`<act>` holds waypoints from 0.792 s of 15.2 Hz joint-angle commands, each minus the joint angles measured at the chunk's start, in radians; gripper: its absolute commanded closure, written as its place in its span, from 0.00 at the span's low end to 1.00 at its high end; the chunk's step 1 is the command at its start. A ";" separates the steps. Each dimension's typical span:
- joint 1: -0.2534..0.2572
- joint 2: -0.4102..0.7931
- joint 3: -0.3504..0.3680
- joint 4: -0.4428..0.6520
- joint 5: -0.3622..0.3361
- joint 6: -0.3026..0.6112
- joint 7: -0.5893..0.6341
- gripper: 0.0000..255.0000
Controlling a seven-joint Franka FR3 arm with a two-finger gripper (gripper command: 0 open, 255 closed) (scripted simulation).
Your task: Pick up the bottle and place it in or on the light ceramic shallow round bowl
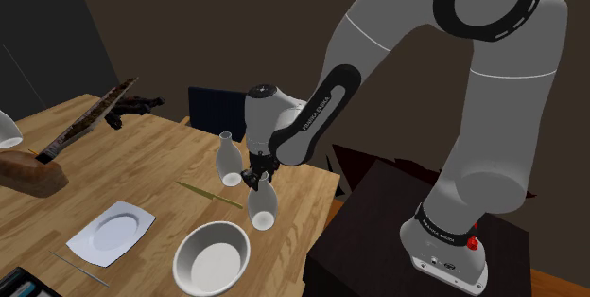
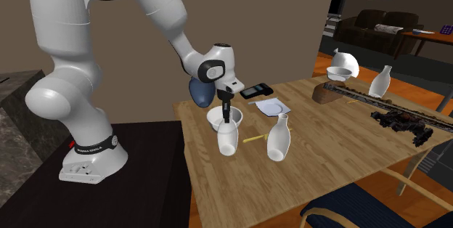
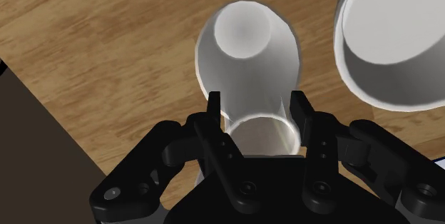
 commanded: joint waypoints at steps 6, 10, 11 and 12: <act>-0.013 -0.052 0.020 -0.002 0.037 -0.047 -0.028 1.00; -0.023 -0.102 0.035 -0.001 0.073 -0.096 -0.055 1.00; -0.025 -0.115 0.038 0.000 0.082 -0.108 -0.061 1.00; -0.026 -0.127 0.040 0.001 0.090 -0.121 -0.068 1.00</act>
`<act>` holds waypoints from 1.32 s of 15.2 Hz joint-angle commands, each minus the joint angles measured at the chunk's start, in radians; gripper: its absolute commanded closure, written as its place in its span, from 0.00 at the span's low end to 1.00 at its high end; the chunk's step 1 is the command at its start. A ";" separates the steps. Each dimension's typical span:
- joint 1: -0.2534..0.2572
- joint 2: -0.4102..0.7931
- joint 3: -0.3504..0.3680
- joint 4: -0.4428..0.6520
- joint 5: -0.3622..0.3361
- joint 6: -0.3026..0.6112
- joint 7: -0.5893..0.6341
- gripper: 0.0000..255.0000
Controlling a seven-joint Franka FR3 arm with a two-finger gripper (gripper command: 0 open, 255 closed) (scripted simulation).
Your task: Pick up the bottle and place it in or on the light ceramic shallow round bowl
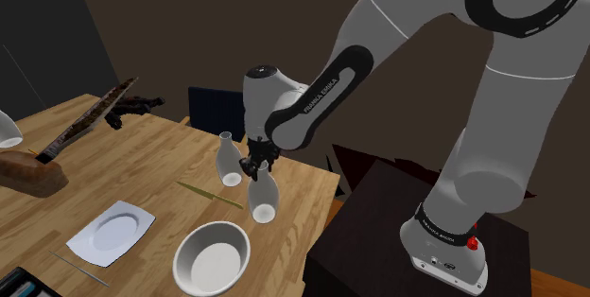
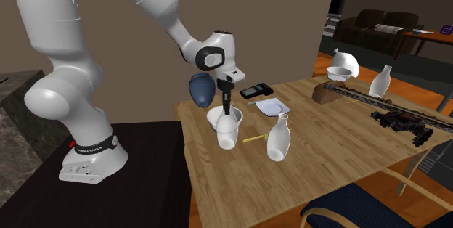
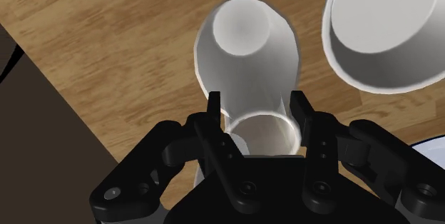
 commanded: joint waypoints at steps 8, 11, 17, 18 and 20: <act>-0.008 -0.105 0.017 0.018 0.068 -0.116 -0.049 1.00; -0.009 -0.136 0.019 0.029 0.086 -0.155 -0.063 1.00; -0.009 -0.191 0.019 0.057 0.115 -0.236 -0.085 1.00; -0.009 -0.200 0.019 0.063 0.119 -0.250 -0.089 1.00; -0.009 -0.210 0.018 0.070 0.124 -0.266 -0.092 1.00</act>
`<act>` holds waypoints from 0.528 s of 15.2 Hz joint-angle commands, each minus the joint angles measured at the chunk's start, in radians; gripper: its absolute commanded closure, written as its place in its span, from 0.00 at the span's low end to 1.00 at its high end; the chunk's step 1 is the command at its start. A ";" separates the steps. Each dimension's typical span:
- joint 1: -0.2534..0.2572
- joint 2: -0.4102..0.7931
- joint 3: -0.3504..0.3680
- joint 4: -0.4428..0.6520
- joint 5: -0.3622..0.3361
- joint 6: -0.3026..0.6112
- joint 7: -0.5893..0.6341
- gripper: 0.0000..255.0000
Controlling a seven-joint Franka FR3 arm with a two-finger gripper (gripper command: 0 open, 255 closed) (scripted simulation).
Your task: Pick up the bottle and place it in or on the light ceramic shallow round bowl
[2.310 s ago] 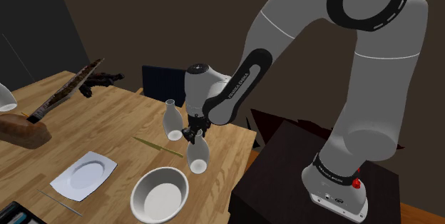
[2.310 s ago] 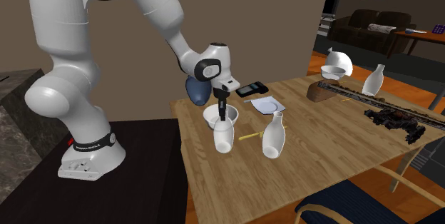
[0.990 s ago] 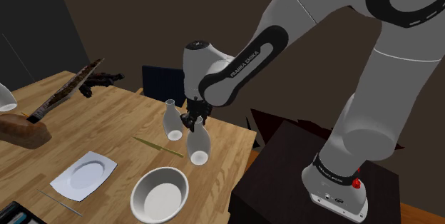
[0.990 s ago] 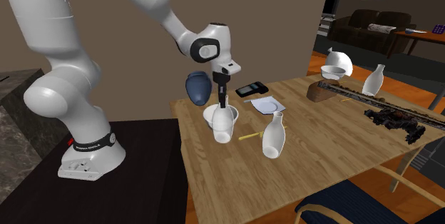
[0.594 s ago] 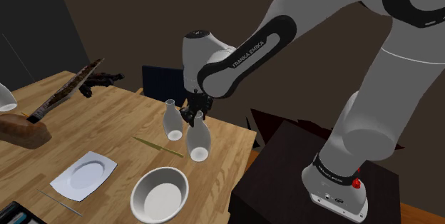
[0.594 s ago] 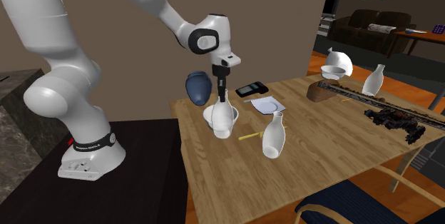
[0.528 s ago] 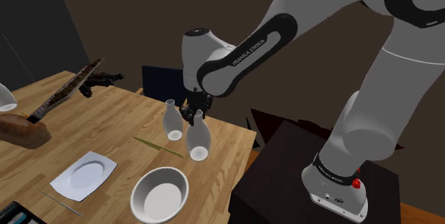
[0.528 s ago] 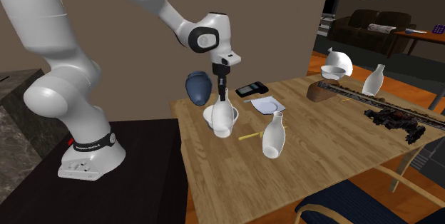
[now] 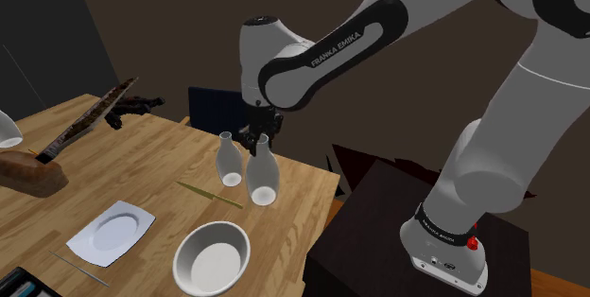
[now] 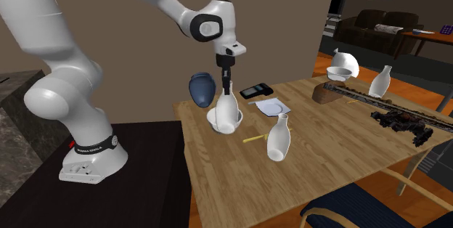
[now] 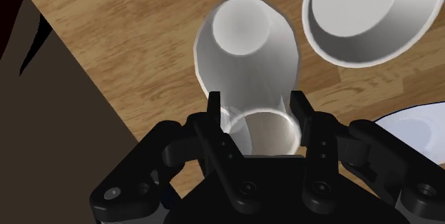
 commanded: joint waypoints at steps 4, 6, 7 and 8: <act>0.041 0.023 0.045 0.099 -0.011 -0.080 0.092 1.00; 0.061 0.044 0.067 0.153 -0.021 -0.116 0.137 1.00; 0.072 0.055 0.077 0.181 -0.027 -0.135 0.160 1.00; 0.082 0.068 0.087 0.211 -0.033 -0.154 0.183 1.00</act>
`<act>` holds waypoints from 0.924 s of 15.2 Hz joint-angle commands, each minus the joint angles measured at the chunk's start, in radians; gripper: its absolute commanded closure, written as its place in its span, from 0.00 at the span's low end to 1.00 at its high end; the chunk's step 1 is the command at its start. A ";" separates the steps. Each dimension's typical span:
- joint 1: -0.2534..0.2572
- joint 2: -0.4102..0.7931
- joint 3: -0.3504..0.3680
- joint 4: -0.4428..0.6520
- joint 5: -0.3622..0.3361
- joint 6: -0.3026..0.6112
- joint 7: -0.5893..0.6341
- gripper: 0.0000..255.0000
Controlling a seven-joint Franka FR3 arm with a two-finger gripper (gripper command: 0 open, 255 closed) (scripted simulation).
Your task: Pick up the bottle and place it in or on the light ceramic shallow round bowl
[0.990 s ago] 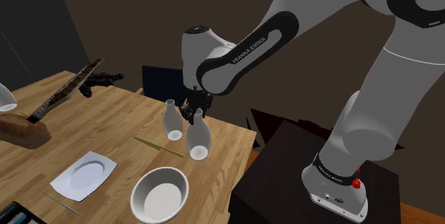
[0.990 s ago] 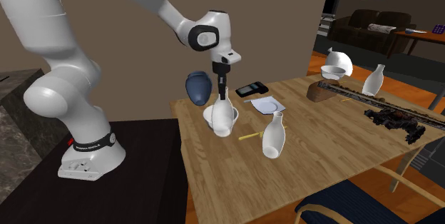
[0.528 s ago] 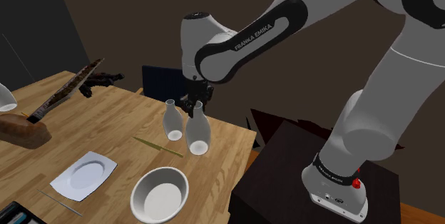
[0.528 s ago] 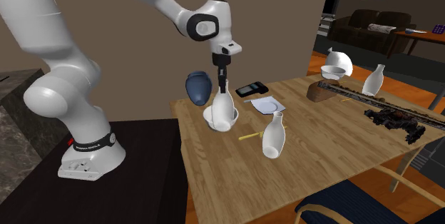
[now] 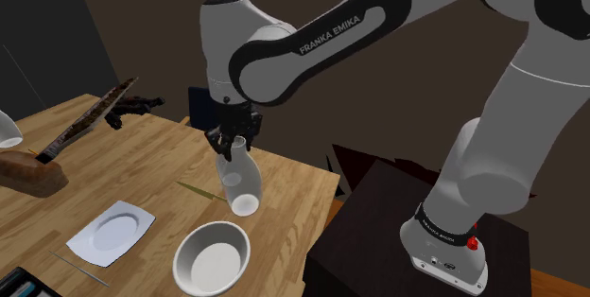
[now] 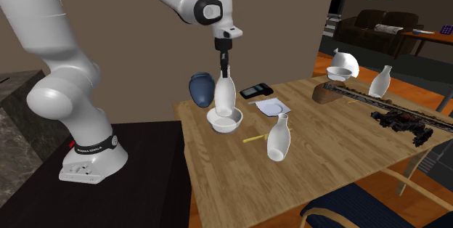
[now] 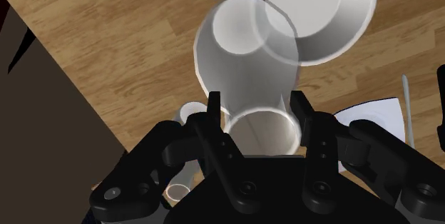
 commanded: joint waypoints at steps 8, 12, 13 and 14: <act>0.108 0.167 0.077 0.324 -0.084 -0.186 0.206 1.00; 0.137 0.217 0.085 0.370 -0.111 -0.190 0.248 1.00; 0.137 0.221 0.084 0.361 -0.114 -0.177 0.250 1.00; 0.137 0.224 0.083 0.352 -0.116 -0.165 0.252 1.00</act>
